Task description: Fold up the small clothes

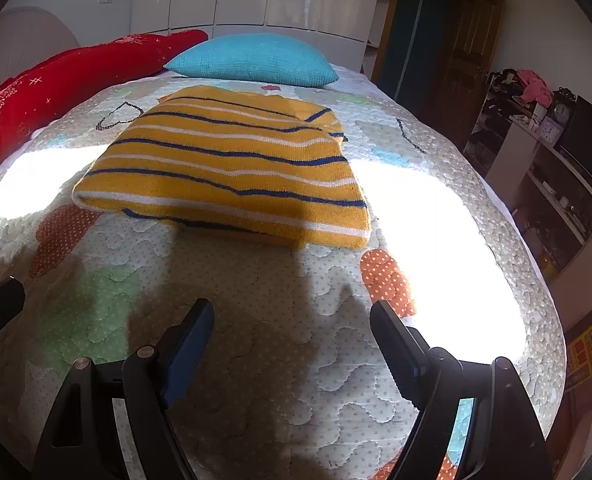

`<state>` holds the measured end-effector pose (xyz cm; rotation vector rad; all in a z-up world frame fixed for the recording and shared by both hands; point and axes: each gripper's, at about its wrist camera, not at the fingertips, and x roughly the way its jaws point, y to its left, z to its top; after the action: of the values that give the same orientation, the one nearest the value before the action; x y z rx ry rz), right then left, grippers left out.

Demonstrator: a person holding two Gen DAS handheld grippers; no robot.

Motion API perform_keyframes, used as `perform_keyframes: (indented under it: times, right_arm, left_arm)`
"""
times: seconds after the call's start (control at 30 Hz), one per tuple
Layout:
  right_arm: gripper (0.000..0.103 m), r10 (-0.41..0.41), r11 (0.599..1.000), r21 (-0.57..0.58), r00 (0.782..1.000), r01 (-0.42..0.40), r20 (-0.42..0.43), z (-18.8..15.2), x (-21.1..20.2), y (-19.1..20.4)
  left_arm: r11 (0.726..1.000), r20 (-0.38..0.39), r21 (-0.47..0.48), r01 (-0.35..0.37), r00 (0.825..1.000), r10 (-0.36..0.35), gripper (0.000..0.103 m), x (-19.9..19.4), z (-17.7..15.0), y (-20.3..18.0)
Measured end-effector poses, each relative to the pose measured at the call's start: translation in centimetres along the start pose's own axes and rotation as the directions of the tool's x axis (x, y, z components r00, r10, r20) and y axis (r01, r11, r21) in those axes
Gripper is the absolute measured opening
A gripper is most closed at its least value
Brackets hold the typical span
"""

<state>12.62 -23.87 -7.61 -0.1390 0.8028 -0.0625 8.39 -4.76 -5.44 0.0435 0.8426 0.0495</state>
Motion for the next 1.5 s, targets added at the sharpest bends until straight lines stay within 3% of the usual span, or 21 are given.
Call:
perform_keyframes:
  times: [1.5]
  right_arm:
    - [0.087, -0.036, 0.998, 0.044, 0.999, 0.037, -0.017, -0.1, 0.7, -1.0]
  left_arm:
    - [0.999, -0.048, -0.008, 0.044, 0.998, -0.044, 0.103, 0.6, -0.7, -0.6]
